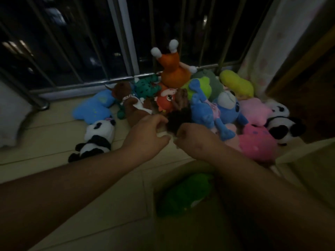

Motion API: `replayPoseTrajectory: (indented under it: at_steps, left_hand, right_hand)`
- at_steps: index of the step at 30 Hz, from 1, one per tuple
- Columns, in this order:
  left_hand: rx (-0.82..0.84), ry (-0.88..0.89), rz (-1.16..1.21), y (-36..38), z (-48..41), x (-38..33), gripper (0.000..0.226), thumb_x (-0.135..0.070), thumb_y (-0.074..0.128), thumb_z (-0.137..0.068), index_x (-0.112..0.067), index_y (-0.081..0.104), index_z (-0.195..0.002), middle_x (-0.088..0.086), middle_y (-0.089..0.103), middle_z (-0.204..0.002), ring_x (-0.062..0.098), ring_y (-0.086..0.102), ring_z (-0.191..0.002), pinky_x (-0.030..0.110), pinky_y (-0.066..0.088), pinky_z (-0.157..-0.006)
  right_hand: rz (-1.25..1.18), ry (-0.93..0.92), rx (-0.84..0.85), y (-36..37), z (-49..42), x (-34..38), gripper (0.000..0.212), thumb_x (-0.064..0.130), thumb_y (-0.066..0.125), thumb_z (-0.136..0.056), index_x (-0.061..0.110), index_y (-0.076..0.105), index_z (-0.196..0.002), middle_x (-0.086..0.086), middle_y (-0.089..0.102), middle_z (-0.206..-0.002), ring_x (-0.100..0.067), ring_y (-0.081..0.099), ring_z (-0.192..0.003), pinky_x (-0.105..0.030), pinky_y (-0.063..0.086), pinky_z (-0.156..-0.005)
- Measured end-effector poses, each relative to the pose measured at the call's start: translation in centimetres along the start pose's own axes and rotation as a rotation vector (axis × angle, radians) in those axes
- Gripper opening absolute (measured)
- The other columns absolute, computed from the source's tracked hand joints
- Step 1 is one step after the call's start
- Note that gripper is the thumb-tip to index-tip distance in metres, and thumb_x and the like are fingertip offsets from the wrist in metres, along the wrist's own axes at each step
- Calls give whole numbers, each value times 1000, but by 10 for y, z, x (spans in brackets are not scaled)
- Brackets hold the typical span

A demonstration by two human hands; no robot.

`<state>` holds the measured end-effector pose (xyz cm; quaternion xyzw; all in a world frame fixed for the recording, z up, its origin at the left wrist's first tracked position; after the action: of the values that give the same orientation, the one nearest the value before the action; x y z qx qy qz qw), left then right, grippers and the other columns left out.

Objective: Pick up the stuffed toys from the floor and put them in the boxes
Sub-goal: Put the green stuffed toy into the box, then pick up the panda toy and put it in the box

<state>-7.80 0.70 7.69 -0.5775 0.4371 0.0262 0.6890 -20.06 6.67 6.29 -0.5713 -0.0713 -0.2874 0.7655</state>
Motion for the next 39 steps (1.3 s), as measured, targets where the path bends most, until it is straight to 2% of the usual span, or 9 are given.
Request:
replayPoseTrajectory:
  at_steps: [8,13,20,22,26,29,31,36,39]
  left_hand:
    - [-69,-125,-43,-30,-18,91,42,-26,70,-78,-26,55,-117,2,55,-118,17,56,-103,30,47,-81]
    - [-79,-204,-105,-42,-22,158,49,-24,70,-79,-20,53,-124,7,54,-122,21,53,-110,32,45,-87]
    - [-67,-350,-115,-59,-15,249,49,-23,69,-81,-19,53,-127,11,51,-125,25,51,-113,30,40,-86]
    - [-26,-347,-113,-58,-12,269,54,-26,70,-80,-21,53,-131,10,50,-128,25,50,-116,29,39,-89]
    - [65,-497,54,-49,-2,306,78,-49,70,-74,-26,41,-142,6,45,-143,23,46,-127,33,38,-102]
    - [116,-660,316,-36,5,319,80,-43,67,-84,-24,24,-150,3,38,-149,20,42,-130,29,37,-100]
    - [116,-716,464,-30,8,322,78,-36,64,-88,-25,18,-151,1,35,-151,20,41,-131,27,36,-99]
    - [62,-723,562,-28,7,319,76,-36,62,-90,-27,17,-151,2,37,-149,15,44,-123,28,37,-97]
    - [-4,-694,514,-40,-1,311,81,-51,66,-81,-37,23,-148,1,38,-151,20,45,-129,36,38,-107]
  right_hand:
    - [-147,-42,6,43,-72,58,25,32,63,-86,20,64,-109,-4,66,-112,-23,61,-104,-33,50,-89]
    - [-158,-46,90,85,-115,95,40,32,65,-86,14,59,-122,-8,55,-135,-24,47,-127,-34,38,-107]
    - [-344,44,282,156,-149,140,40,21,58,-93,10,51,-130,-14,53,-131,-24,54,-106,-37,48,-95]
    - [-376,51,338,171,-151,151,40,20,56,-94,6,49,-131,-16,52,-130,-28,54,-110,-37,48,-95]
    - [-484,101,411,211,-154,165,41,21,53,-96,5,46,-133,-12,51,-131,-26,53,-111,-28,49,-80]
    - [-605,180,433,257,-168,170,39,24,48,-99,6,49,-134,-17,52,-135,-33,52,-120,-38,45,-100]
    - [-756,287,415,293,-186,161,47,31,50,-97,8,45,-138,-17,52,-136,-35,52,-121,-45,44,-103]
    - [-807,394,454,265,-160,174,62,26,60,-91,17,28,-143,-16,51,-134,-34,56,-114,-47,50,-90]
    - [-883,268,389,245,-160,179,63,29,68,-83,20,38,-137,-12,58,-127,-24,62,-95,-43,57,-77]
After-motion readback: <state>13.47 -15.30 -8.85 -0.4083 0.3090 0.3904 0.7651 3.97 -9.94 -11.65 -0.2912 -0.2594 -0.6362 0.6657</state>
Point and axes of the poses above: each hand's wrist, its own z-axis away from the middle knuckle, its own y-axis out of the palm, x = y × z, the point moved 8 cm from there along -z, towards the middle knuckle
